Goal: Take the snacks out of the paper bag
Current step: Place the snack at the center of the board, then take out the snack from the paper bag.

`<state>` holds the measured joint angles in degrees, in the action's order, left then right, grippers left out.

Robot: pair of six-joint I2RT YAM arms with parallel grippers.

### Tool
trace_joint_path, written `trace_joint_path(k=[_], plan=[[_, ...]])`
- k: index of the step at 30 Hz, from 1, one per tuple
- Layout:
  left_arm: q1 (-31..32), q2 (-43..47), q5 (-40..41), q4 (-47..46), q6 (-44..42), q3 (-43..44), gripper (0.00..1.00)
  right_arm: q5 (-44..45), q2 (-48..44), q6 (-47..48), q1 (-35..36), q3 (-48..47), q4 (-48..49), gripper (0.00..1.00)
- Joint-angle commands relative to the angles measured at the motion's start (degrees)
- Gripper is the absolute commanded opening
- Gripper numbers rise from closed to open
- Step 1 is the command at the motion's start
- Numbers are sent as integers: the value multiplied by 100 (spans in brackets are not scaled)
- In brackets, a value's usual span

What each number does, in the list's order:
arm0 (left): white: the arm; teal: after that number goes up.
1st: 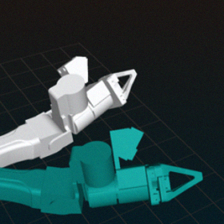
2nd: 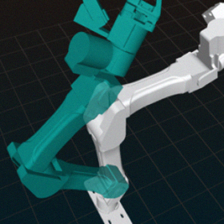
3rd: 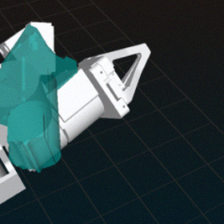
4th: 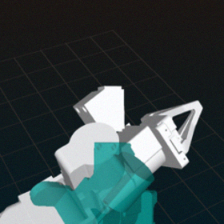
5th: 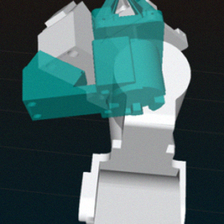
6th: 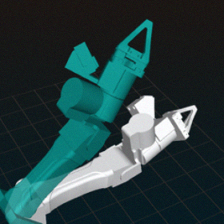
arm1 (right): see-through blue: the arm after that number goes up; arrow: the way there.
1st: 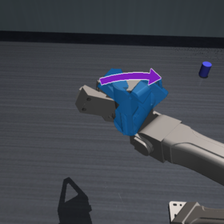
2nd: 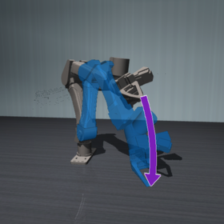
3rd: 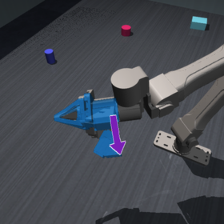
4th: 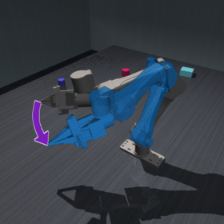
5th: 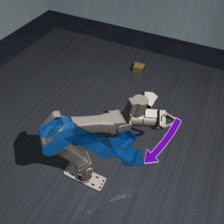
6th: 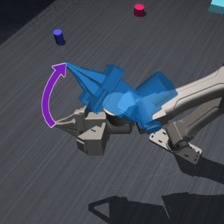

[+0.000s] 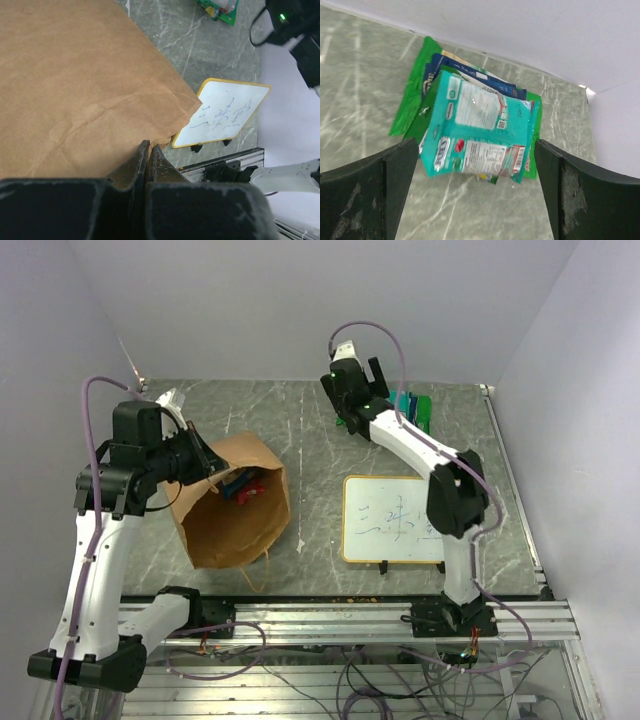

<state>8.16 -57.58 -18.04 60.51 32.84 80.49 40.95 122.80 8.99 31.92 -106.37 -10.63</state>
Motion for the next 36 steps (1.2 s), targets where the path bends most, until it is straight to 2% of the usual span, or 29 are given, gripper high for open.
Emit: trace_joint_path(k=[1,10,14,17,21,25,28,31,36], plan=[[19,-92,-430,-415,119,-52,7,-614,-1133,-76,320,760,30,100],[19,-133,-810,-751,349,-412,7,-1986,-2676,-990,759,2130,-408,99],[19,-232,-903,-646,406,-394,7,-2590,-3443,-1043,997,2850,-168,99],[19,-162,-955,-762,500,-493,7,-3421,-3930,-890,1151,3179,-73,99],[19,-41,-1005,-987,783,-608,7,-4343,-4474,-406,1606,3511,121,99],[19,71,-1154,-1138,913,-638,7,-5209,-5029,781,2180,4029,458,96],[19,146,-1054,-1089,853,-646,7,-5851,-5364,1475,2551,4547,995,86],[19,252,-985,-1203,904,-807,7,-6458,-5328,2037,2886,4939,1525,76],[19,308,-1000,-1274,1115,-857,7,-6125,-4572,2910,3518,4999,1868,72]])
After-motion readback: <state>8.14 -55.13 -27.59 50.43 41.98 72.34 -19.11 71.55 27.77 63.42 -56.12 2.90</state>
